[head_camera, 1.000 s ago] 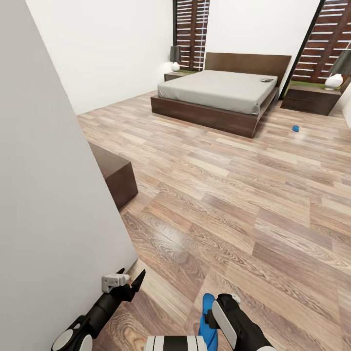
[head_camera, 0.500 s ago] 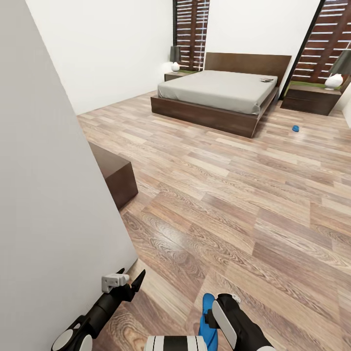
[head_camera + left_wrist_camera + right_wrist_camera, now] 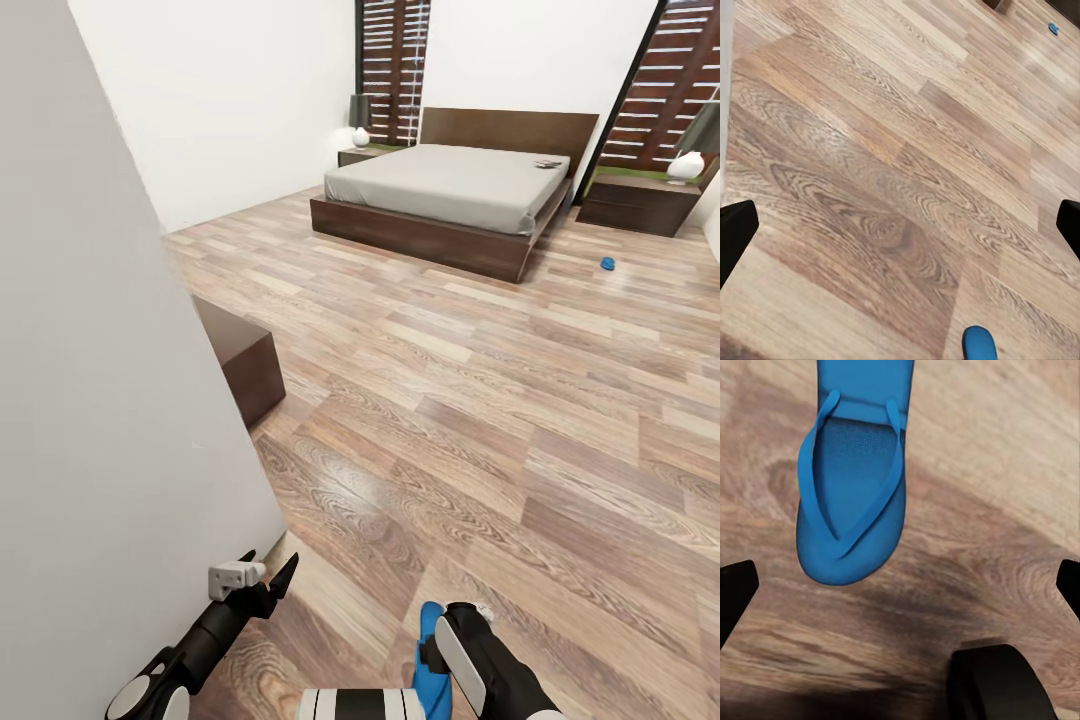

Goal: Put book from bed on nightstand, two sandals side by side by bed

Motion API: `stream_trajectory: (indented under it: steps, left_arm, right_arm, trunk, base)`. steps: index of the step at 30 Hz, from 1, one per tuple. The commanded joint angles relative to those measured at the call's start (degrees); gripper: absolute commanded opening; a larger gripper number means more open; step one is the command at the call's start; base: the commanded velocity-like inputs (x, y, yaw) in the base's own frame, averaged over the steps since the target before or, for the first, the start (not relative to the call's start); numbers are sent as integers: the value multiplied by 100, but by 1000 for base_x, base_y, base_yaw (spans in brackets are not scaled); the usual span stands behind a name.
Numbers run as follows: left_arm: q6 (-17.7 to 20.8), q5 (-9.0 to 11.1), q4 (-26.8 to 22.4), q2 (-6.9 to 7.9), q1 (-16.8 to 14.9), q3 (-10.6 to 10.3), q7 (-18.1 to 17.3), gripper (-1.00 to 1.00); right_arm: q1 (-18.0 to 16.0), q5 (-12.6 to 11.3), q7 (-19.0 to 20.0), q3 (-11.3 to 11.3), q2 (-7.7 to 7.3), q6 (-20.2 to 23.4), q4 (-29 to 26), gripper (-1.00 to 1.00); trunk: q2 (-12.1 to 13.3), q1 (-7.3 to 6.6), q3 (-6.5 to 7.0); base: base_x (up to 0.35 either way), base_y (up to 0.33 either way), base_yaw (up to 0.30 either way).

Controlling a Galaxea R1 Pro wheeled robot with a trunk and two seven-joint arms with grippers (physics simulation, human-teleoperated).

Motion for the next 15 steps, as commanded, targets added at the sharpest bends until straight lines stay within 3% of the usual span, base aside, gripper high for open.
stream_trajectory:
  steps: [1, 15]
  left_arm:
    - [59, 60, -2, -6, -3, 15, -39, 100]
    - [59, 60, -2, -6, -3, 15, -39, 100]
  right_arm:
    - [-2, -60, -58, 19, -3, 13, -8, 100]
    - [-2, -59, -58, 19, -3, 13, -11, 100]
  trunk:
    - [-2, -1, -4]
    - [-2, -1, -4]
  base:
    - [0, 176, 0]
    - [0, 31, 0]
